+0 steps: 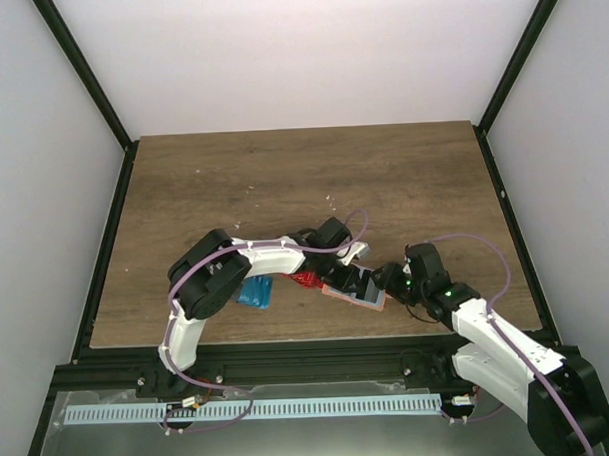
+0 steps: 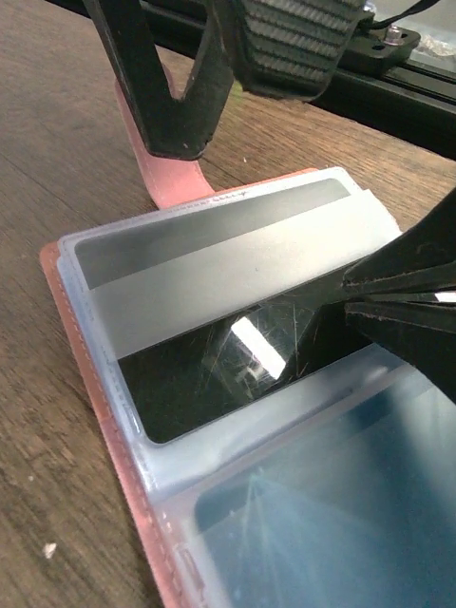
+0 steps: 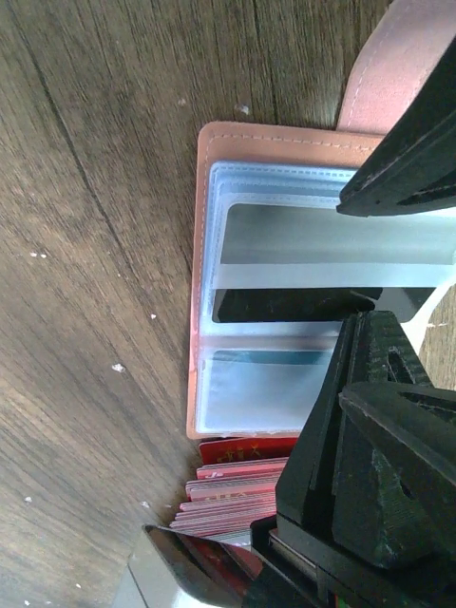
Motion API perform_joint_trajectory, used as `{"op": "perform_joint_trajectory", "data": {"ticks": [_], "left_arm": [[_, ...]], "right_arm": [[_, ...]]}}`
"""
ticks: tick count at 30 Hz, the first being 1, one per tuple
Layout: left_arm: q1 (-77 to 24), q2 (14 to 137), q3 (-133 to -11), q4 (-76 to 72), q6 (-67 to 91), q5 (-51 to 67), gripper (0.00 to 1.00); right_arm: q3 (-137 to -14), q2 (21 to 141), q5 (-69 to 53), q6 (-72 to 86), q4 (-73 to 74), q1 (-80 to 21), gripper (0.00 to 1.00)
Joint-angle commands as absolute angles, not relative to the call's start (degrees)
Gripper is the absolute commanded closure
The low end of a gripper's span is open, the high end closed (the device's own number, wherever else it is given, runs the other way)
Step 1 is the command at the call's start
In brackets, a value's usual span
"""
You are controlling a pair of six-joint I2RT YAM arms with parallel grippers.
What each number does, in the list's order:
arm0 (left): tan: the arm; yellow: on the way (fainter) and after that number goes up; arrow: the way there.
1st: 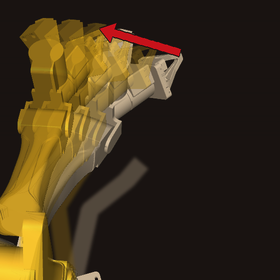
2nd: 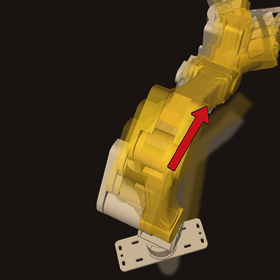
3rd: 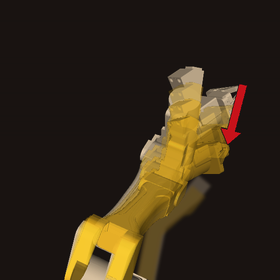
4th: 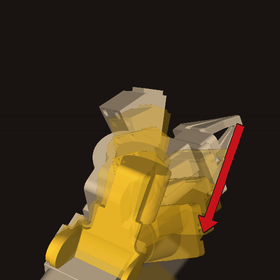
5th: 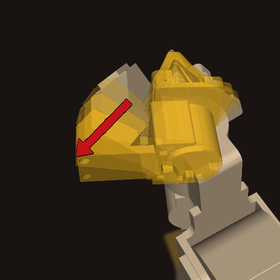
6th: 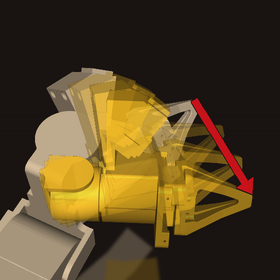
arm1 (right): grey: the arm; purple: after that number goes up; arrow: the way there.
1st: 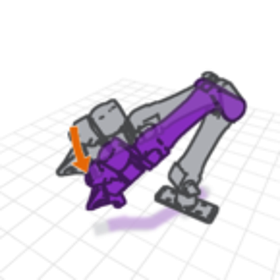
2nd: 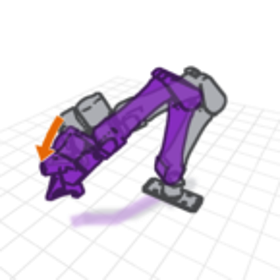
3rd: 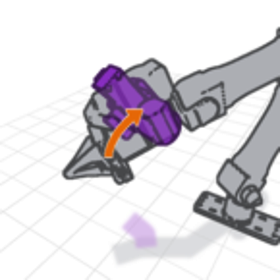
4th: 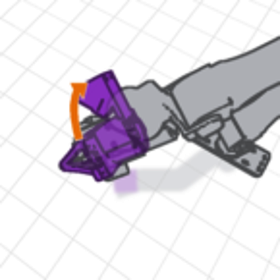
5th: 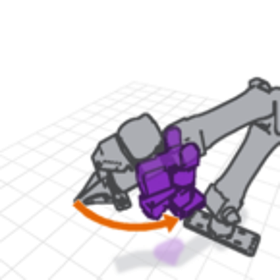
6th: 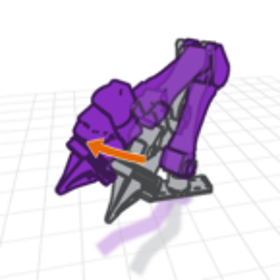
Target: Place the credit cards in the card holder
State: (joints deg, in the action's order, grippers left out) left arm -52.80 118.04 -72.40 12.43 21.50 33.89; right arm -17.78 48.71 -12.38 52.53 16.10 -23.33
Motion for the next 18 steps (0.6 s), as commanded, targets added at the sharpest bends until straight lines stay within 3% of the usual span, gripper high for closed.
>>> {"op": "perform_joint_trajectory", "data": {"ticks": [1, 18], "left_arm": [[-53.4, 120.2, -73.5, 14.3, 20.0, 32.8, 0.94], [-53.6, 121.4, -72.8, 15.2, 20.4, 30.4, 0.96]], "right_arm": [[-17.0, 48.8, -12.5, 52.1, 14.9, -23.4, 0.5], [-14.7, 51.6, -15.5, 52.5, 10.0, -23.4, 0.49]]}}
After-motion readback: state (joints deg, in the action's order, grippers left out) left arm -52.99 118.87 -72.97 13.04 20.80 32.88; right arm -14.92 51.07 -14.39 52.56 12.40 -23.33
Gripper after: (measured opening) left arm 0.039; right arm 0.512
